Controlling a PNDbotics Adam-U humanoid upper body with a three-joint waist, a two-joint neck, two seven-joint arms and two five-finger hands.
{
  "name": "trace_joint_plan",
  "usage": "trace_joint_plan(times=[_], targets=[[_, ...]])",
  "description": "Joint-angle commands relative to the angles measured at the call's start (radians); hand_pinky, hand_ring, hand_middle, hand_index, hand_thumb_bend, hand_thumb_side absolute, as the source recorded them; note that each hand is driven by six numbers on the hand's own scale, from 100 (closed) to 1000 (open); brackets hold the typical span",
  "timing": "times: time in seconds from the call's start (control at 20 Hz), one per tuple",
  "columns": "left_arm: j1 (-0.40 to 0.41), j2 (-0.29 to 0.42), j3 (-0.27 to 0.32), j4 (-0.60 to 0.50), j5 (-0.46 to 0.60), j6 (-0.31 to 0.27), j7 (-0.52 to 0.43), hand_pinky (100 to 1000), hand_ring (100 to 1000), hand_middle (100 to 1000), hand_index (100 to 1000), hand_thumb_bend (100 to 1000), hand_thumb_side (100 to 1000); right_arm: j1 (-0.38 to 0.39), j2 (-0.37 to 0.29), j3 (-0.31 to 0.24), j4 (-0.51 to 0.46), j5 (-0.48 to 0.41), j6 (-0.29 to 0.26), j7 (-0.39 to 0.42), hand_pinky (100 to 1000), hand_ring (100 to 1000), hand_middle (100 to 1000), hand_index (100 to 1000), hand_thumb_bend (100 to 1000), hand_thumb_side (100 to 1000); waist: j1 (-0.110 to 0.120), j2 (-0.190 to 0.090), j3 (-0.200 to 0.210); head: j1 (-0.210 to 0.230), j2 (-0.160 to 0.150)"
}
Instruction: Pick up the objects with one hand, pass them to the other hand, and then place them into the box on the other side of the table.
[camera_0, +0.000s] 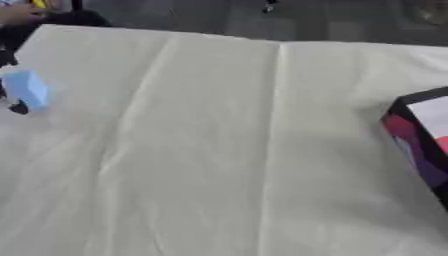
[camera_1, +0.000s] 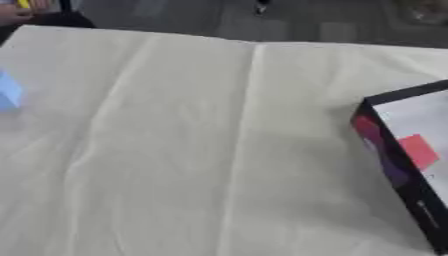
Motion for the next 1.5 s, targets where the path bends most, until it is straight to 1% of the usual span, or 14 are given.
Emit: trace_joint_plan(times=[0.05, 0.35, 0.7, 0.75, 0.95, 1.15, 1.25, 1.35, 1.5], targets=[[-0.025, 0.057, 0.031, 0.003, -0.027, 0.016, -0.023, 919, 863, 803, 800, 730, 100, 0.001, -0.012, -0.012, -0.015, 0.027, -0.016, -0.005, 1000, 1000, 1000, 1000, 100, 462, -0.004, 0.001, -0.006, 0.014, -0.020], [-0.030, 0.059, 0.039, 0.010, -0.025, 0.010, -0.018, 925, 866, 807, 803, 742, 100, 0.008, 0.000, -0.007, -0.015, 0.066, -0.030, -0.021, 1000, 1000, 1000, 1000, 100, 453, -0.009, 0.010, -0.021, 0.025, -0.029], [-0.035, 0.075, 0.044, 0.012, -0.065, 0.009, -0.009, 934, 876, 815, 822, 764, 100, 0.017, 0.014, -0.002, -0.015, 0.103, -0.049, -0.035, 1000, 1000, 1000, 1000, 100, 446, -0.015, 0.017, -0.038, 0.026, -0.038], [-0.035, 0.078, 0.045, 0.013, -0.070, 0.008, -0.012, 939, 881, 817, 826, 780, 100, 0.019, 0.016, -0.002, -0.015, 0.108, -0.051, -0.037, 1000, 1000, 1000, 1000, 100, 445, -0.015, 0.018, -0.040, 0.027, -0.039], [-0.032, 0.086, 0.046, 0.023, -0.120, -0.001, -0.033, 946, 889, 824, 832, 801, 100, 0.023, 0.023, 0.000, -0.015, 0.128, -0.055, -0.044, 1000, 1000, 1000, 1000, 100, 441, -0.012, 0.025, -0.050, 0.065, -0.052], [-0.035, 0.087, 0.058, 0.030, -0.157, -0.011, -0.033, 950, 892, 825, 828, 774, 100, 0.029, 0.029, -0.001, -0.015, 0.144, -0.066, -0.052, 1000, 1000, 1000, 1000, 100, 439, -0.011, 0.033, -0.061, 0.123, -0.078], [-0.038, 0.087, 0.063, 0.034, -0.171, -0.014, -0.027, 949, 892, 824, 828, 762, 100, 0.033, 0.034, -0.003, -0.015, 0.153, -0.070, -0.058, 1000, 1000, 1000, 1000, 100, 437, -0.011, 0.036, -0.064, 0.140, -0.088], [-0.040, 0.089, 0.069, 0.040, -0.187, -0.011, -0.012, 948, 892, 823, 824, 735, 100, 0.037, 0.040, -0.003, -0.015, 0.166, -0.069, -0.063, 1000, 1000, 1000, 1000, 100, 434, -0.011, 0.040, -0.067, 0.148, -0.096], [-0.042, 0.089, 0.082, 0.058, -0.204, -0.002, 0.014, 947, 890, 818, 820, 719, 100, 0.041, 0.051, -0.001, -0.015, 0.188, -0.069, -0.070, 1000, 1000, 1000, 1000, 100, 431, -0.012, 0.047, -0.069, 0.152, -0.099]])
